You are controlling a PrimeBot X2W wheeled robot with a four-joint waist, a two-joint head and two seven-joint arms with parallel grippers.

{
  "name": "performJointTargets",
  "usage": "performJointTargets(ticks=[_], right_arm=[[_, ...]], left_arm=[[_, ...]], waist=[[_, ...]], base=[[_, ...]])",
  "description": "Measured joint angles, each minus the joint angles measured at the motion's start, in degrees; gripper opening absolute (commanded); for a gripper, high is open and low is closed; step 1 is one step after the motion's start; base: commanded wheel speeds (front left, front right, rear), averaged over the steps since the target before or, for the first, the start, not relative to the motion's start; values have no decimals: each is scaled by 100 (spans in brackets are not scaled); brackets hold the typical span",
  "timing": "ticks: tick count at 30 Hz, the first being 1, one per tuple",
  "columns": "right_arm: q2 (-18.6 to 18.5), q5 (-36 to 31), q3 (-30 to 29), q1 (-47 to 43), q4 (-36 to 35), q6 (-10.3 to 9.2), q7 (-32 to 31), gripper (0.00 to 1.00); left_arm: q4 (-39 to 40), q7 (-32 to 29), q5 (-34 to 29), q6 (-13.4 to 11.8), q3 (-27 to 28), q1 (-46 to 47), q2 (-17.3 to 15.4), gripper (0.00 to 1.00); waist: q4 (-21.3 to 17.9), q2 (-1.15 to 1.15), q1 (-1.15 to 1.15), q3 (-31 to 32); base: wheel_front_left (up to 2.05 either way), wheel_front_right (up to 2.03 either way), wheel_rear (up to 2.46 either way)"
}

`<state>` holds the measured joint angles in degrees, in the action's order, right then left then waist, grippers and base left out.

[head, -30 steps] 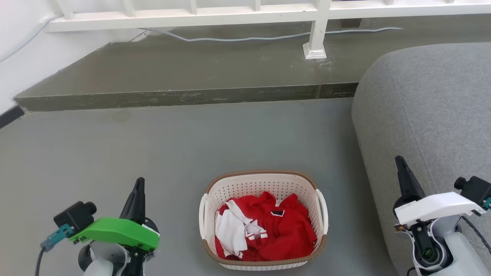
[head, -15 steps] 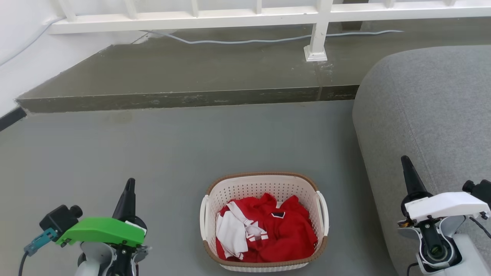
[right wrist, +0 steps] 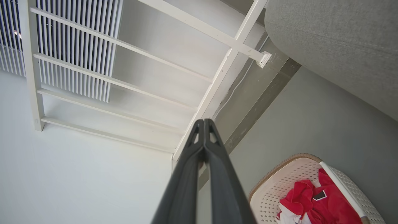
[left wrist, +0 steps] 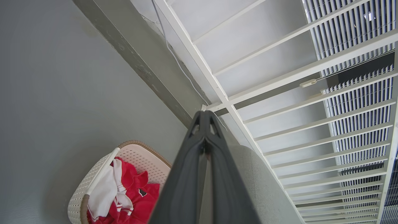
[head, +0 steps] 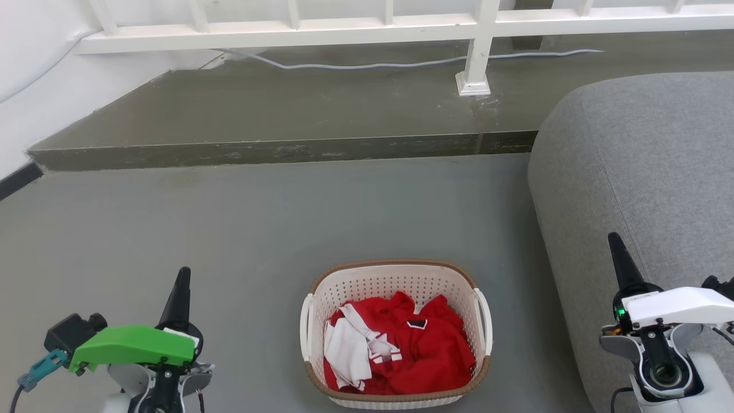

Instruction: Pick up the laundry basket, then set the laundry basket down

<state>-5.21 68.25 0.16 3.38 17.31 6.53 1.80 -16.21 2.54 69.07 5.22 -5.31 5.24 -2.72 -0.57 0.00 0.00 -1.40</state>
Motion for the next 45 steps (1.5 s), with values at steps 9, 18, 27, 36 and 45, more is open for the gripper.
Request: performJointTargets(ticks=[9,18,27,36,45], right_arm=[[67,561,-167,1,-21,1,-192,0],[124,1080,-332,4,-33,1,-348,0],[171,1644,-497,7,-60,1,-509,0],[247,2359,-711,9,-91,2,-743,0],[260,2394,-723,10,-96,2,-743,0]], left_arm=[[0,-168,553,43,166,0,-8,0],[0,-310,1135,75,338,0,-16,0],[0,-471,1653,130,510,-1,-22,0],[7,-662,2404,141,722,-1,-34,0],[11,-687,2452,182,734,-1,-38,0]], waist=[[13,0,0,29],[26,0,0,58],[39,0,0,87],[57,0,0,125],[57,0,0,125]], base=[[0,0,0],[0,0,0],[0,0,0],[0,0,0],[0,0,0]])
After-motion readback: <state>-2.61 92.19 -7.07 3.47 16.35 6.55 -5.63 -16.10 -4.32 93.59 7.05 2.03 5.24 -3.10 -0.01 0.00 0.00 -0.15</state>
